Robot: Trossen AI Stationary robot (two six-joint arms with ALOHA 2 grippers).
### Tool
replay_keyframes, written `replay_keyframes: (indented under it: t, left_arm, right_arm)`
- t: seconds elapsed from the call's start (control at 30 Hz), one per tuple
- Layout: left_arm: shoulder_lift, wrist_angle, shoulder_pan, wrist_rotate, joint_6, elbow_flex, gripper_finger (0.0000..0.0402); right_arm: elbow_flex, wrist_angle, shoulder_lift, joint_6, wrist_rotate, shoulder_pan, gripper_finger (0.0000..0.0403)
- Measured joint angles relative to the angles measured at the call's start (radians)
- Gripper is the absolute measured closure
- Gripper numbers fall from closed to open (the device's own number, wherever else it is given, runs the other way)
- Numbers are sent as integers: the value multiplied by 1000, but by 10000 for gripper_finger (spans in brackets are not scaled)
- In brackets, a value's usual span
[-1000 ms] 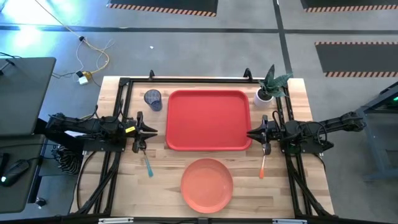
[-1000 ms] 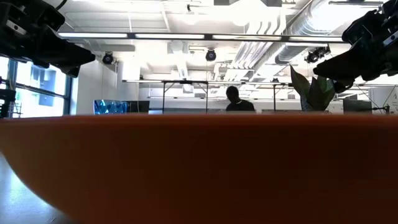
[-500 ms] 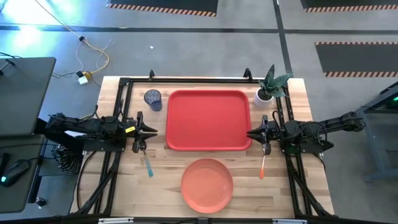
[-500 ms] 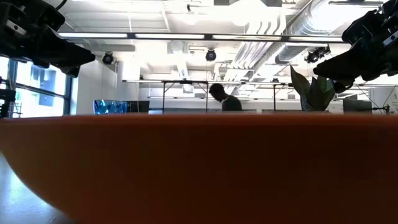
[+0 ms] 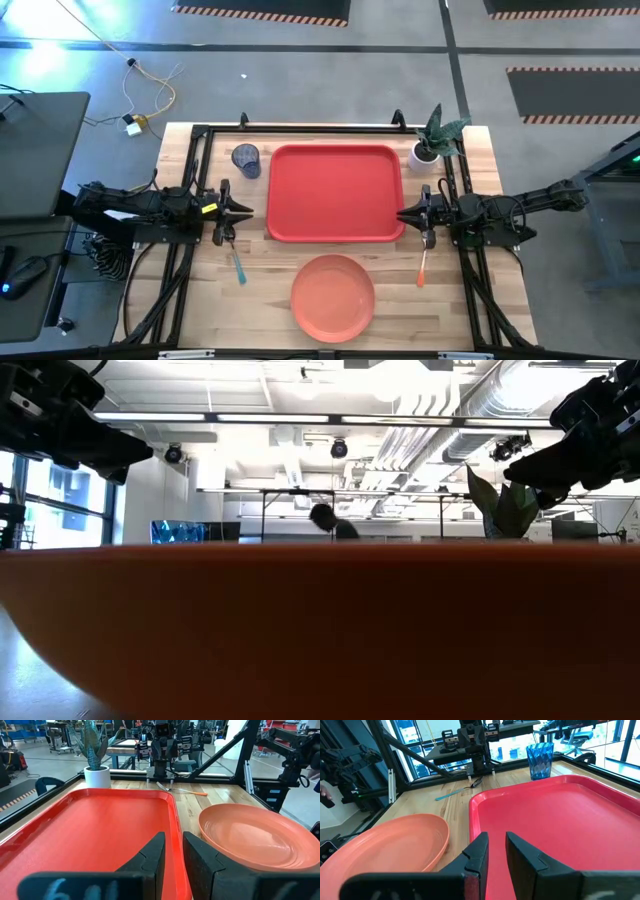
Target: Pick and place plate/cup/fork/spoon on tray
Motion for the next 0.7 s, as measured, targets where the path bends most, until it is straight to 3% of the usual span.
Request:
replay_keyframes:
  t: [0.4,0.7]
  left_arm:
    - [0,64,0,0,-298,0,344]
    - [0,225,0,-10,-393,0,344]
  right_arm:
    - [0,0,0,2,0,0,345]
    - [0,0,0,212,0,0,345]
